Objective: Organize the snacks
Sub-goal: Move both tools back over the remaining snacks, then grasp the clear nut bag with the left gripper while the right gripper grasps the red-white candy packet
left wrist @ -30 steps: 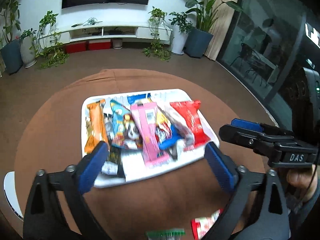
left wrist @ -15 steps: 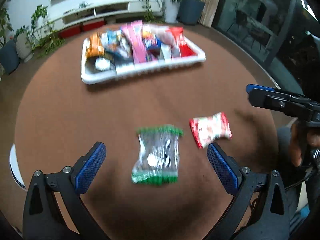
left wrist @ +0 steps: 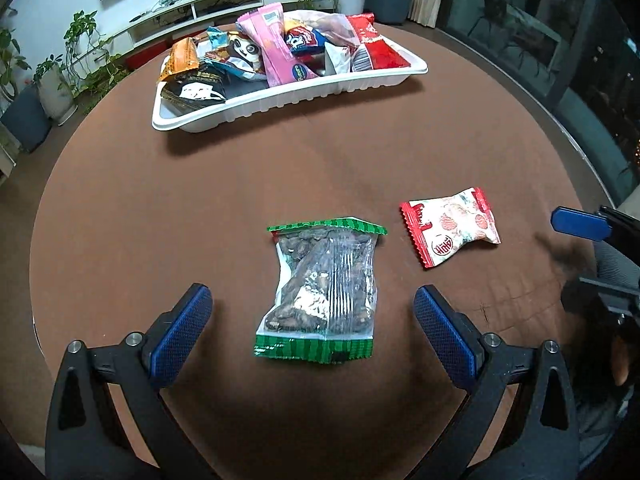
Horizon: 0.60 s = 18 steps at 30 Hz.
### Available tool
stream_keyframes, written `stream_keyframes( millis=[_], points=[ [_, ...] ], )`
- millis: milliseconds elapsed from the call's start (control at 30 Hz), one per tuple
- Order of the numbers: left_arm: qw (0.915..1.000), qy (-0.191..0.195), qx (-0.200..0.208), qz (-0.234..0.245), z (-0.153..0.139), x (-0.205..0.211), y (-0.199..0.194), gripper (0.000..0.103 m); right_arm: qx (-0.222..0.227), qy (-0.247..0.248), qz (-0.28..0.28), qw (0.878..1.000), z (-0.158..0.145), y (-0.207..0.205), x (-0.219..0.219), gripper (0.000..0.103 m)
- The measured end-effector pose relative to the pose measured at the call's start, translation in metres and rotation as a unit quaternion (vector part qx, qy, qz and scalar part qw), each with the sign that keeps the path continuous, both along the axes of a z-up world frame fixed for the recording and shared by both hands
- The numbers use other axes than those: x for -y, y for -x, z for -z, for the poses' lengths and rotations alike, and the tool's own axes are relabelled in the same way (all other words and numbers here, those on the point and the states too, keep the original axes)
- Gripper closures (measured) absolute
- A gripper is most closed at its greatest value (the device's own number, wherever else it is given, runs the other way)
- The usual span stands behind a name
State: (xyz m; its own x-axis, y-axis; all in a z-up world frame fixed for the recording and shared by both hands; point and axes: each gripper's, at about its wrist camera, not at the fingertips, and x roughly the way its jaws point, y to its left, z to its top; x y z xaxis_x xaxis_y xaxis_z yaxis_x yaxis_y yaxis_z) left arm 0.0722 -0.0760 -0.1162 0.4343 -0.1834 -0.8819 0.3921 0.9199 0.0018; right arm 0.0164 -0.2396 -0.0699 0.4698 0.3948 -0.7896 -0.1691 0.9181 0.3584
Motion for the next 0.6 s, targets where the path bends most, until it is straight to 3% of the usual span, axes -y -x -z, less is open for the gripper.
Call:
stream_keyframes(
  millis=[433, 600],
  points=[
    [1.0000, -0.009, 0.002, -0.004, 0.004, 0.001, -0.012, 0.002, 0.002, 0.022, -0.029, 0.999, -0.001, -0.004, -0.006, 0.018],
    [0.9999, -0.009, -0.003, -0.004, 0.008, -0.001, -0.015, 0.012, 0.009, 0.046, -0.055, 0.997, -0.004, -0.007, -0.013, 0.018]
  ],
)
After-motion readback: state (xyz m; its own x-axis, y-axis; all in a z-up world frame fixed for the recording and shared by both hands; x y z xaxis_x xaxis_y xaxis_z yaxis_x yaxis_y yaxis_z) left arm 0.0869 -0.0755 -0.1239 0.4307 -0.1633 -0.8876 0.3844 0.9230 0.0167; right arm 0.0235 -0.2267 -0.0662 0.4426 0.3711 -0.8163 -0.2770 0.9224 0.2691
